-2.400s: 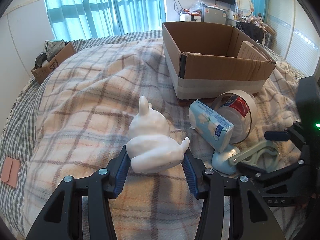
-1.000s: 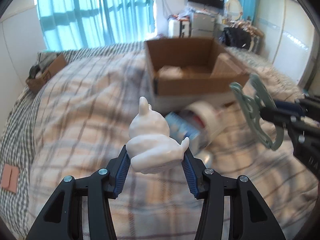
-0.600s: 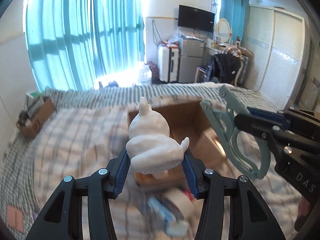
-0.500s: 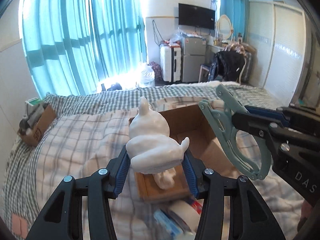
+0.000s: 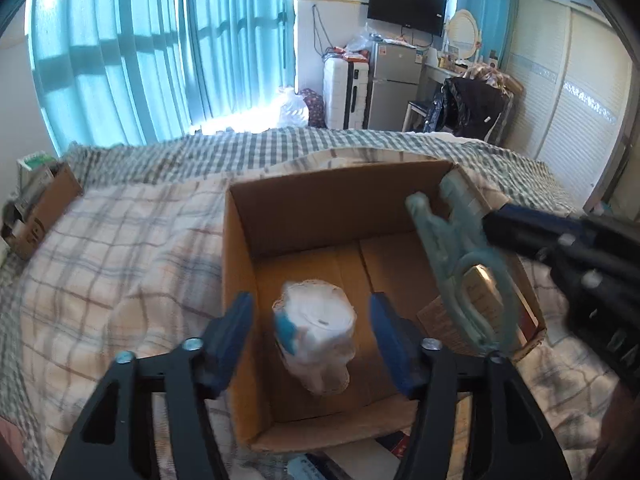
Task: Organize objects
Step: 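Carry the toy figure and green clip into the cardboard box and release both, then grasp the blue-and-white tissue pack with the left tool while the right tool grasps the tape roll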
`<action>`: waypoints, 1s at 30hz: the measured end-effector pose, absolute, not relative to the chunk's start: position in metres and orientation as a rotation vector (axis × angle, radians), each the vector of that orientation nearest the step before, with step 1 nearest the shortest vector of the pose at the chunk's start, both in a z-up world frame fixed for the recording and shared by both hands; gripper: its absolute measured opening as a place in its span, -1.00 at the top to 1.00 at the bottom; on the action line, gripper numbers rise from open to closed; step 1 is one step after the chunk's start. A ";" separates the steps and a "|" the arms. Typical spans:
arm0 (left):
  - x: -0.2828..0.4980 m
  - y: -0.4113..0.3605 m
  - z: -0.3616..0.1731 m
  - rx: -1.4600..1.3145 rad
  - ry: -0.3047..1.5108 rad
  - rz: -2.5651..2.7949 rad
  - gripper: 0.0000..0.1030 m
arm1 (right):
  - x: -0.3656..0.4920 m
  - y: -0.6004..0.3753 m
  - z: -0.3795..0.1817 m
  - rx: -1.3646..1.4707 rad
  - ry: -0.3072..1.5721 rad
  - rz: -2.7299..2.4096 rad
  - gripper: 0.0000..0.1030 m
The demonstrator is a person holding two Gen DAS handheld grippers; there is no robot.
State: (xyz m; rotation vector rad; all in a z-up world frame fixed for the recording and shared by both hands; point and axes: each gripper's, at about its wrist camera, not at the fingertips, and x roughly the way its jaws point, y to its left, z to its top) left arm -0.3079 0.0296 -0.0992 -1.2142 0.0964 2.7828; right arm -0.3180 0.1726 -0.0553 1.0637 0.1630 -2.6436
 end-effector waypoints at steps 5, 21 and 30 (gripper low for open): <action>-0.285 0.023 -0.065 -1.139 0.106 2.843 -0.60 | -0.286 0.188 -0.009 0.965 0.194 -2.710 0.28; -0.189 0.015 -0.148 -1.353 0.059 2.846 -0.60 | -0.192 0.197 -0.092 1.157 0.239 -2.700 -0.19; -0.193 0.028 -0.174 -1.452 0.165 2.802 -0.52 | -0.193 0.199 -0.125 1.246 0.238 -2.630 -0.19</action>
